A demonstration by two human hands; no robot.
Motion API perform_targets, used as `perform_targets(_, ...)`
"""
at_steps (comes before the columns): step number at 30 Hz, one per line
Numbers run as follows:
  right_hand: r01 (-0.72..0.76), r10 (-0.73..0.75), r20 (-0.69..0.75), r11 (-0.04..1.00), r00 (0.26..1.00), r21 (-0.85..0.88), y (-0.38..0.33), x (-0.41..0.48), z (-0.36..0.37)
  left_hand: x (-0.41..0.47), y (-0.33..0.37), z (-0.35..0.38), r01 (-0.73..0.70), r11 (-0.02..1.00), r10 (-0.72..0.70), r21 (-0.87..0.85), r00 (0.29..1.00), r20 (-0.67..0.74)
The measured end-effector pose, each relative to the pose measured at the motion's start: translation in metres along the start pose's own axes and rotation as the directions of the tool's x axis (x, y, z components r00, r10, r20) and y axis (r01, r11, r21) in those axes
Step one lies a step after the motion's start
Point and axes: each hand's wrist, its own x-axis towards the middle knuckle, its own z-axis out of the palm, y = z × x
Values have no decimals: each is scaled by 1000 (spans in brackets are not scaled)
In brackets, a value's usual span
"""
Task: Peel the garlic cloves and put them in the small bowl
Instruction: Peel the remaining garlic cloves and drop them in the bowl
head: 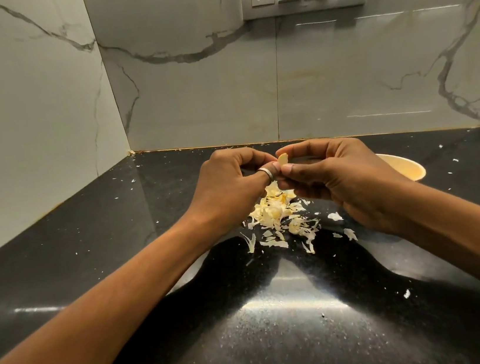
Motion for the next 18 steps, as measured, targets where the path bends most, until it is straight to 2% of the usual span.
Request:
perform_targets(7, 62, -61, 11, 996, 998, -69, 1, -2, 1, -1, 2, -1, 18, 1000, -18, -25, 1000, 15)
perform_targets(15, 65, -64, -33, 998, 997, 14, 1, 1, -4, 0, 3, -2, -50, 998, 53, -47, 997, 51)
perform_targets(18, 66, -66, -16, 997, 998, 32, 3, 2, -4, 0, 2, -2, -36, 998, 38, -42, 998, 57)
